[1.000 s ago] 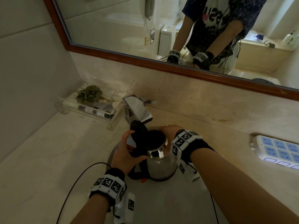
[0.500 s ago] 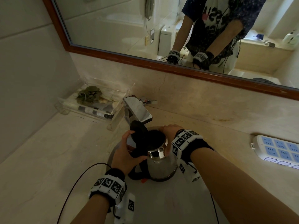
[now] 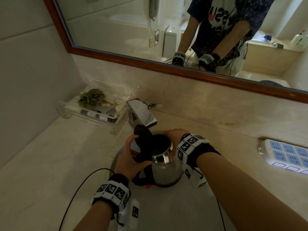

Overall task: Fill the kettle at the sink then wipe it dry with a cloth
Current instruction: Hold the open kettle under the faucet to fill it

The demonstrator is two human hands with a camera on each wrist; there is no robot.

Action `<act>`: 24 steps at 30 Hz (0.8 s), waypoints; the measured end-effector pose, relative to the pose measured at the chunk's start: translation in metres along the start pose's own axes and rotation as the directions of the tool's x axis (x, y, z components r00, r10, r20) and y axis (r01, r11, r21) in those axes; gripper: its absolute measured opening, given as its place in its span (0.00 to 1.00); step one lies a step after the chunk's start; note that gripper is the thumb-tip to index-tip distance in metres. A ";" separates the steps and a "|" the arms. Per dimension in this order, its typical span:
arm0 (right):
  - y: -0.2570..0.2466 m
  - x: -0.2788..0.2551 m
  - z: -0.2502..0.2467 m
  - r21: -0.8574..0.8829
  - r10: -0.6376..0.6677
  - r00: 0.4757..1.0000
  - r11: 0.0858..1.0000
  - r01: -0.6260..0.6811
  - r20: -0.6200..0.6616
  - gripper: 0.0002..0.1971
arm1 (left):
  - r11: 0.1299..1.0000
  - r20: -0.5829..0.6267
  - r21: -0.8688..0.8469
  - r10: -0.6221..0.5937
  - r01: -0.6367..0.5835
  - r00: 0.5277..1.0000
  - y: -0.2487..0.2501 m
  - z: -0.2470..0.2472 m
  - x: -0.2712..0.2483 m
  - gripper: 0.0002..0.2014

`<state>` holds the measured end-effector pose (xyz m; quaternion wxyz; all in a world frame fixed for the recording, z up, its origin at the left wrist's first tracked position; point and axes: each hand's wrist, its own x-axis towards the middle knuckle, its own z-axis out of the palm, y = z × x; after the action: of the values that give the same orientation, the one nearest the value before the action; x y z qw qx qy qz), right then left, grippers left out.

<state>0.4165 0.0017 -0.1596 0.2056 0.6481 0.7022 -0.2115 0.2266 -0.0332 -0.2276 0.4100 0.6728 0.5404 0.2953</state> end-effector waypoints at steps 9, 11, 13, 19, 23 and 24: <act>0.000 -0.001 -0.002 0.008 0.003 1.000 1.000 -0.003 0.011 0.26 | 1.000 0.001 -0.007 -0.003 0.003 1.000 -0.001 0.001 0.000 0.45; 0.000 -0.002 -0.001 0.011 0.005 1.000 1.000 -0.005 0.005 0.26 | 1.000 0.002 0.000 -0.002 0.002 1.000 -0.002 0.001 0.000 0.46; 0.000 -0.003 0.000 0.013 0.002 1.000 1.000 -0.002 -0.009 0.26 | 1.000 0.000 0.005 0.000 0.000 1.000 -0.001 0.001 0.000 0.46; 0.000 -0.004 0.000 0.017 0.000 1.000 1.000 0.000 -0.008 0.27 | 1.000 -0.009 0.011 0.005 -0.004 1.000 -0.001 0.002 -0.001 0.46; 0.000 -0.005 -0.001 0.013 0.001 1.000 1.000 -0.001 -0.003 0.27 | 1.000 -0.001 -0.010 0.008 -0.008 1.000 0.001 0.002 -0.001 0.43; 0.000 -0.005 -0.001 0.012 0.000 1.000 1.000 0.000 -0.003 0.27 | 1.000 -0.001 -0.010 0.011 -0.011 1.000 0.001 0.002 -0.001 0.43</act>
<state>0.4170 -0.0018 -0.1562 0.2006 0.6496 0.7013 -0.2146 0.2281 -0.0350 -0.2280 0.4115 0.6735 0.5356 0.3006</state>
